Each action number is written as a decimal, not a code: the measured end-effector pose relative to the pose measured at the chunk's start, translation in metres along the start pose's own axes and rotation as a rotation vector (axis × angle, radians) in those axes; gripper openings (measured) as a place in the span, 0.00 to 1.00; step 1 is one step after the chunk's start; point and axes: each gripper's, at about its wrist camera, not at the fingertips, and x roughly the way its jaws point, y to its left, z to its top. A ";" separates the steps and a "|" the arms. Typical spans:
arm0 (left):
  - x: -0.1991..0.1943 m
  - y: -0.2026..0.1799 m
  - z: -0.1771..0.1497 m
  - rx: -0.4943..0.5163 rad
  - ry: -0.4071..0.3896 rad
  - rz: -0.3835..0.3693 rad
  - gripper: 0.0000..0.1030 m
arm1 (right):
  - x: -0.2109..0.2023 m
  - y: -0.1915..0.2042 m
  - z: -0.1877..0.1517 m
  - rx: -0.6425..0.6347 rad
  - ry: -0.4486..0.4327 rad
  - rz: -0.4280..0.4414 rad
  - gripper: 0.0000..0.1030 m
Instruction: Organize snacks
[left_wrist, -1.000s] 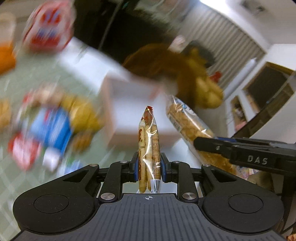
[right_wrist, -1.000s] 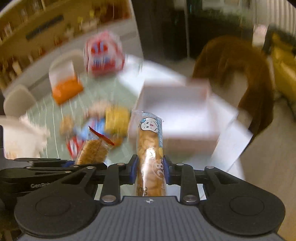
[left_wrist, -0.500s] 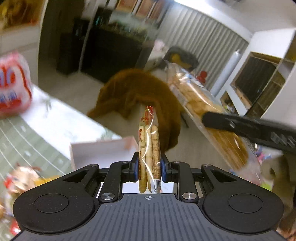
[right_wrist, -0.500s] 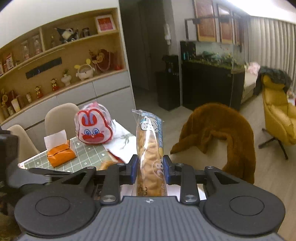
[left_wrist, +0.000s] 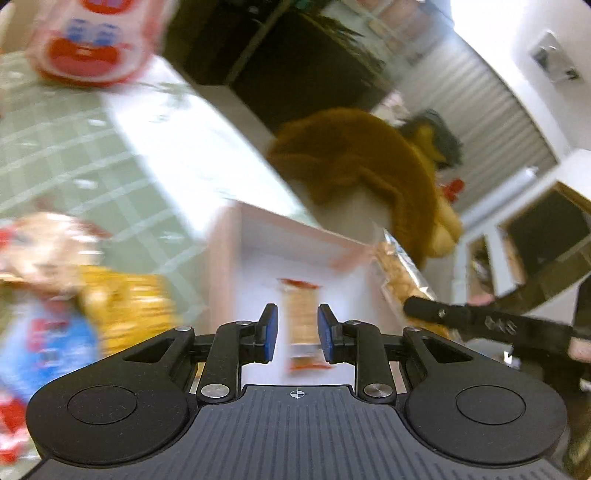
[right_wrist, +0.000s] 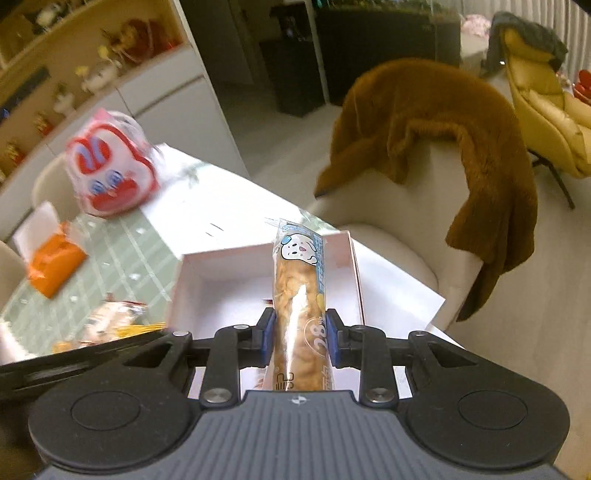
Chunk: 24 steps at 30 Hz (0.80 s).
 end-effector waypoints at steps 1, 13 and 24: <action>-0.007 0.010 -0.002 0.004 -0.007 0.036 0.26 | 0.010 0.000 0.002 0.009 0.010 -0.003 0.27; -0.044 0.067 -0.044 -0.016 -0.022 0.246 0.26 | 0.017 0.010 -0.042 -0.044 -0.011 0.025 0.45; -0.018 0.052 -0.064 0.155 0.134 0.215 0.27 | -0.024 0.003 -0.118 0.022 -0.007 0.025 0.45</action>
